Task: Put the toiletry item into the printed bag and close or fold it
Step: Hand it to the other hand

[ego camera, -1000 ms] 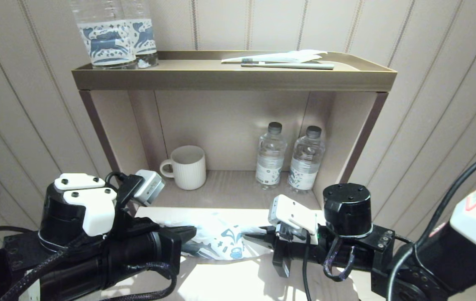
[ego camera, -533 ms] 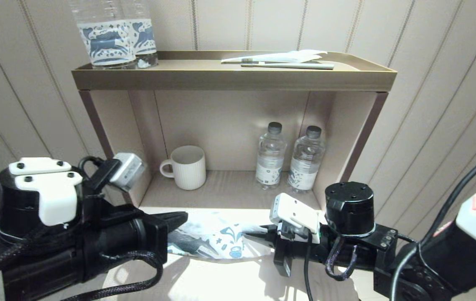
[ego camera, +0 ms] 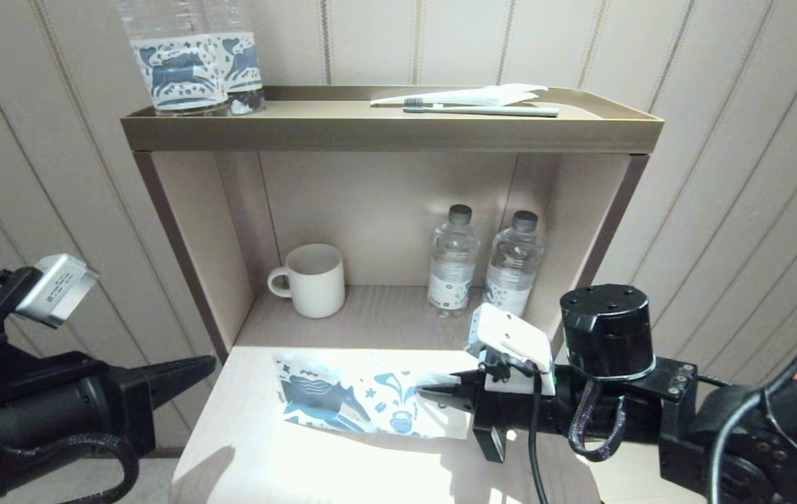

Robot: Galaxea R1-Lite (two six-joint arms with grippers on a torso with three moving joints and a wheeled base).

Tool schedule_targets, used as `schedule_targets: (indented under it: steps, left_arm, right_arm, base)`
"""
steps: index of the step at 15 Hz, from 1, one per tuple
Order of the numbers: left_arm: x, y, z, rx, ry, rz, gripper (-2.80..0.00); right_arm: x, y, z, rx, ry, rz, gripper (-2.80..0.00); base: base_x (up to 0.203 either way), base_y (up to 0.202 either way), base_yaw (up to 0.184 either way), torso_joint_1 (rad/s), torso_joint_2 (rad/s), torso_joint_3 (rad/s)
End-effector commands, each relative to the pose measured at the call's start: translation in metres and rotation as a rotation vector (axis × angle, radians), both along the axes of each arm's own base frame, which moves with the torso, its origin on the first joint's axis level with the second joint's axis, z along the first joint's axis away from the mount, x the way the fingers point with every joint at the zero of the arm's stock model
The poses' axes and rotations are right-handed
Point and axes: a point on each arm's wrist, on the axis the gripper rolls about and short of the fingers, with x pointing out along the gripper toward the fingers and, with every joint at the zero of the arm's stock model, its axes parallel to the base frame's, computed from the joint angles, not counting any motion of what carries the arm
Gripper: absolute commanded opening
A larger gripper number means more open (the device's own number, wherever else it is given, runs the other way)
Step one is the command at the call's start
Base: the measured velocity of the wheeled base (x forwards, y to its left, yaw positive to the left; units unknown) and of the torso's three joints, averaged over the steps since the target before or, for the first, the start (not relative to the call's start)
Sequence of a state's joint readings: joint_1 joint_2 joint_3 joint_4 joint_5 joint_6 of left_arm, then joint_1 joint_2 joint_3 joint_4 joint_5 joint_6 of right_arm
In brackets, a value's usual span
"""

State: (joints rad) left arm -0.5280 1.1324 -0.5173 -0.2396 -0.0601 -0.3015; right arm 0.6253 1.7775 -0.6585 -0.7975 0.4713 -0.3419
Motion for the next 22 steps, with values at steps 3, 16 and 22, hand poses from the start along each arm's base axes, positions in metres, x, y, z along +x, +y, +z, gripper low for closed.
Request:
schedule_targets:
  steps: [3,16,22]
  left_arm:
    - [-0.011,0.006,-0.014,-0.013,0.040,-0.047,-2.80]
    - [-0.018,0.005,-0.027,-0.043,0.083,-0.244,0.00]
    - [-0.009,0.005,-0.044,0.079,-0.020,-0.422,0.00]
  right_arm:
    - [-0.002,0.000,0.009,0.019,-0.030,0.001,-2.80]
    - [-0.002,0.001,0.012,0.021,-0.049,-0.016,-2.80]
    - [-0.002,0.000,0.011,0.015,-0.047,-0.015,-2.80]
  base:
    - [0.000,0.000,0.000,0.000,0.00,0.000]
    - [0.000,0.000,0.000,0.000,0.00,0.000]
    - [0.000,0.000,0.000,0.000,0.00,0.000]
